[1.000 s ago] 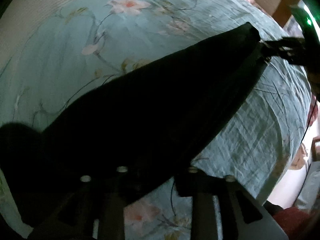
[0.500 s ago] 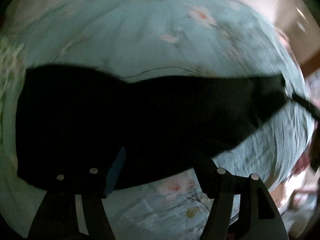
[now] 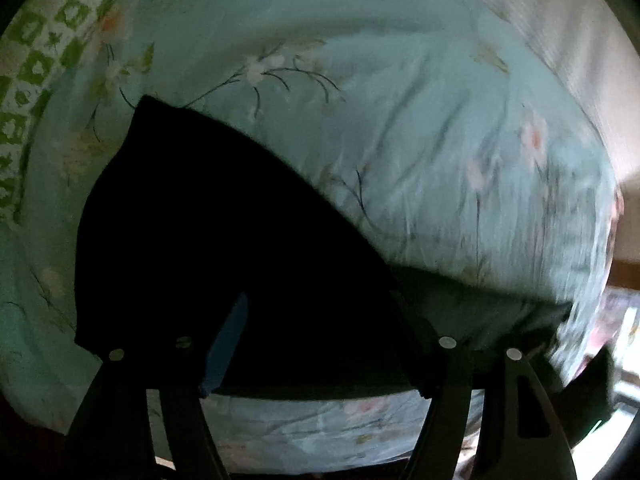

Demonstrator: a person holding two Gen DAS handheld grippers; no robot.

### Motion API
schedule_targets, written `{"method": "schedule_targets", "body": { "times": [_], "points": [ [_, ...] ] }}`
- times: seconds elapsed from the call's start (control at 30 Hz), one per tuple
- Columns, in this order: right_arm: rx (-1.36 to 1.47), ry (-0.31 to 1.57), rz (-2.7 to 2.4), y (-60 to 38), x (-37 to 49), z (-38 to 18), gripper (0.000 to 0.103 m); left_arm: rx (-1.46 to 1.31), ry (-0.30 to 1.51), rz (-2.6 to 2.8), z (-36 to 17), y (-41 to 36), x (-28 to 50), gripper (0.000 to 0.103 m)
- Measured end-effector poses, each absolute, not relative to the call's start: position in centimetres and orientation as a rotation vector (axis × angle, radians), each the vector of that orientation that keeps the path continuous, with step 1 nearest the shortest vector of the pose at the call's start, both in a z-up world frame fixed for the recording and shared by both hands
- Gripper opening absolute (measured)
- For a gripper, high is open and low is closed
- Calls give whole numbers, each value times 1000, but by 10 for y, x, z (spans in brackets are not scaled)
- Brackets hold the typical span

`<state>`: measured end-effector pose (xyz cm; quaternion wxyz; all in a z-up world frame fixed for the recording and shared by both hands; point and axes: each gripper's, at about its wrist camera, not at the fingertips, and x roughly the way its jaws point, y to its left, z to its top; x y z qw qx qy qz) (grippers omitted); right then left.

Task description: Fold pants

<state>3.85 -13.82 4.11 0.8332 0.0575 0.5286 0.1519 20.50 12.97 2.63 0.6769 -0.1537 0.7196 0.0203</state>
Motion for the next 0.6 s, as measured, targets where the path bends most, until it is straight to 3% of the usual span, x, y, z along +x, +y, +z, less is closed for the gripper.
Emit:
{"method": "schedule_targets", "body": {
  "times": [0.43,0.5,0.53,0.57,0.6],
  "points": [
    [100,1267,467,-77,87,-11,50,-306,1797,191,-33,124,258,70],
    [86,1267,476,-74,86,-13,48,-292,1790,177,-34,122,256,51],
    [85,1259,488,-72,85,-13,44,-283,1780,168,-32,120,255,26],
    [82,1253,495,-71,84,-12,28,-267,1763,150,-28,119,253,13],
    [73,1250,492,-70,84,-12,13,-259,1747,143,-24,118,250,12]
  ]
}}
